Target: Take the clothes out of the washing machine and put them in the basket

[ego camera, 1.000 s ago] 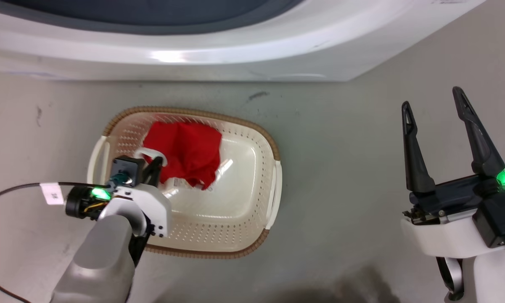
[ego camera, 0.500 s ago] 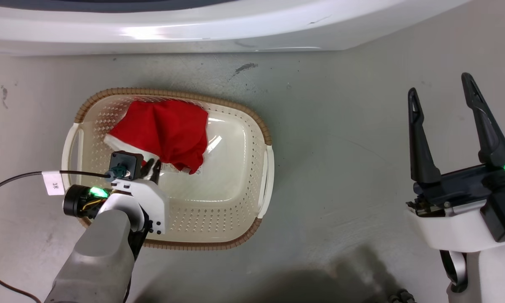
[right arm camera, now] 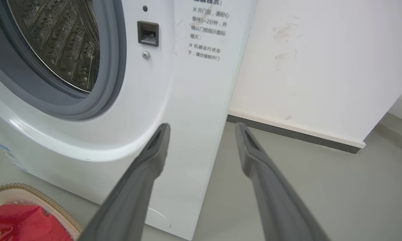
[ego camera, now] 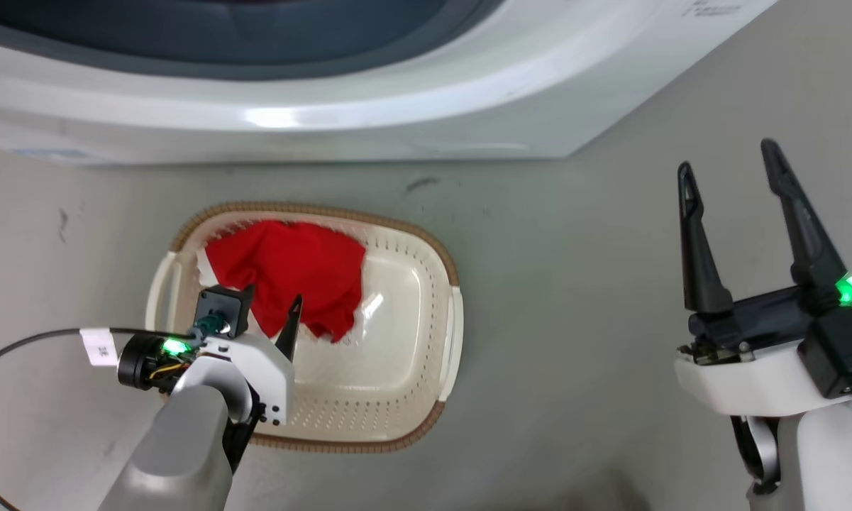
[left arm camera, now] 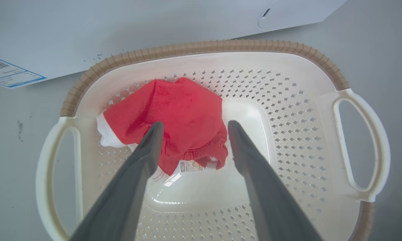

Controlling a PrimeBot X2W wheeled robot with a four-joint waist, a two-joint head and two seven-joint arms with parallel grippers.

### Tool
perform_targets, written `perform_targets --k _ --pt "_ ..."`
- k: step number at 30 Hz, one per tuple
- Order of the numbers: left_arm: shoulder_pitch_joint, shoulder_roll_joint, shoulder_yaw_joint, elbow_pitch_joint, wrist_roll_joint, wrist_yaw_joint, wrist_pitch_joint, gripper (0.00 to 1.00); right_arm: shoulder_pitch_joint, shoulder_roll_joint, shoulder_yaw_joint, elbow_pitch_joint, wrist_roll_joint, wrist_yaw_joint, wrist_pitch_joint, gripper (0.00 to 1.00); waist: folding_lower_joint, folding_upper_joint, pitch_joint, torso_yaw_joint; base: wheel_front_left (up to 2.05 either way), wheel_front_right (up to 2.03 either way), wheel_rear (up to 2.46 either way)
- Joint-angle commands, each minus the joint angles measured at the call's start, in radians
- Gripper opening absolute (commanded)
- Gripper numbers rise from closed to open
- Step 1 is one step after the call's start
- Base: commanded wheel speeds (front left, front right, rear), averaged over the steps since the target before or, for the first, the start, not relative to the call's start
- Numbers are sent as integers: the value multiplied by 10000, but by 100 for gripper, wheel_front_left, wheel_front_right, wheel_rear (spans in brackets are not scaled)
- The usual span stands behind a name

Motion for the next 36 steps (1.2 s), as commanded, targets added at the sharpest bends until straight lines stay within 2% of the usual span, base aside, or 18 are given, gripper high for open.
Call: perform_targets --k 1,4,13,18,22,29,36 --pt "179 50 29 -158 114 41 -23 100 140 9 -6 65 22 -10 -19 100 0 0 -511 73 0 0 0" --pt "701 85 124 -1031 390 266 -23 100 314 9 -29 220 30 -10 -19 100 0 0 -1082 124 0 0 0" --pt "2164 207 979 -3541 686 258 -23 100 816 9 30 561 339 -10 -17 100 0 0 -2463 119 0 0 0" --pt "2923 424 1580 -5260 869 216 -24 100 1113 7 61 746 553 -10 -17 100 0 0 -3094 -77 0 0 0" --pt "3268 397 1873 -6048 870 185 -23 100 1338 9 58 860 727 -10 -17 100 0 0 -3488 -238 0 0 0" --pt "2599 909 1754 -6126 692 14 136 100 1537 7 312 934 891 -10 -17 100 0 0 -3650 -730 0 0 0" --pt "400 1896 1135 -5966 130 -64 1687 100 1167 9 352 722 1136 -10 -18 100 0 0 -2565 -1581 0 0 0"
